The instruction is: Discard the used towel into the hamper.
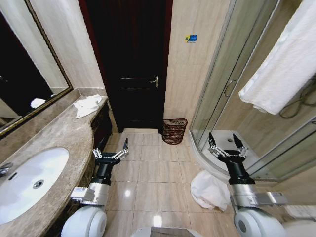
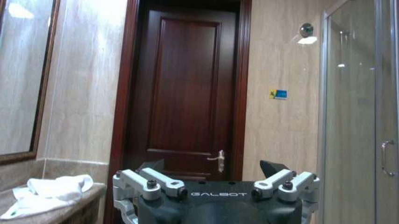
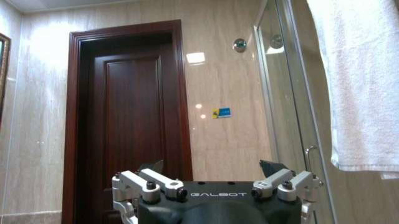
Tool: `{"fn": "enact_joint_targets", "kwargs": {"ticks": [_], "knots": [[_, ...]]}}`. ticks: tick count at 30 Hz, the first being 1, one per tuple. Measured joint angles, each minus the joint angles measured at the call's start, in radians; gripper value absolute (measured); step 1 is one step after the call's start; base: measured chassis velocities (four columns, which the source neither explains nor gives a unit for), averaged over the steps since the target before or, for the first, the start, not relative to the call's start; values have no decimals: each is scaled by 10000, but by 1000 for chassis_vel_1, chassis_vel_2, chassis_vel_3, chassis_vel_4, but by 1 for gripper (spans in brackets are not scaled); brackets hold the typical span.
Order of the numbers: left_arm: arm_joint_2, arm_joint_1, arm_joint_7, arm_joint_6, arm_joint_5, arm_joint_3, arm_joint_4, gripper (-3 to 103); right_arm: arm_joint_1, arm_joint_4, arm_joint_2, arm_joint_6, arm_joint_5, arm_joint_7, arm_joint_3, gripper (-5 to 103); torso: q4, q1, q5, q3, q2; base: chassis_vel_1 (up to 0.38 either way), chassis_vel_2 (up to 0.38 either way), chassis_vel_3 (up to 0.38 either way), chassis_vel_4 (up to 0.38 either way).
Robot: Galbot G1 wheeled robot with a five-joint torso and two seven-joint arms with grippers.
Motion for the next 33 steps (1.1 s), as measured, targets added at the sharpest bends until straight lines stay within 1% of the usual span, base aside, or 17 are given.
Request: {"fn": "enact_joint_targets", "kwargs": {"ticks": [7,20,33], "knots": [[0,47,1,97,-51,16,0,100,48,-6,-116,-42,19,-3,70,100,-1,0,1,0,0,0,0,0,0],[0,6,-23,62,-60,-95,0,100,122,-75,-109,-17,31,10,22,100,-1,-1,1,0,1,-16,9,8,-7],[0,-109,-77,-15,-34,-33,0,100,145,-199,-202,0,50,41,102,100,-1,3,0,2,-1,-88,95,90,-98]]}}
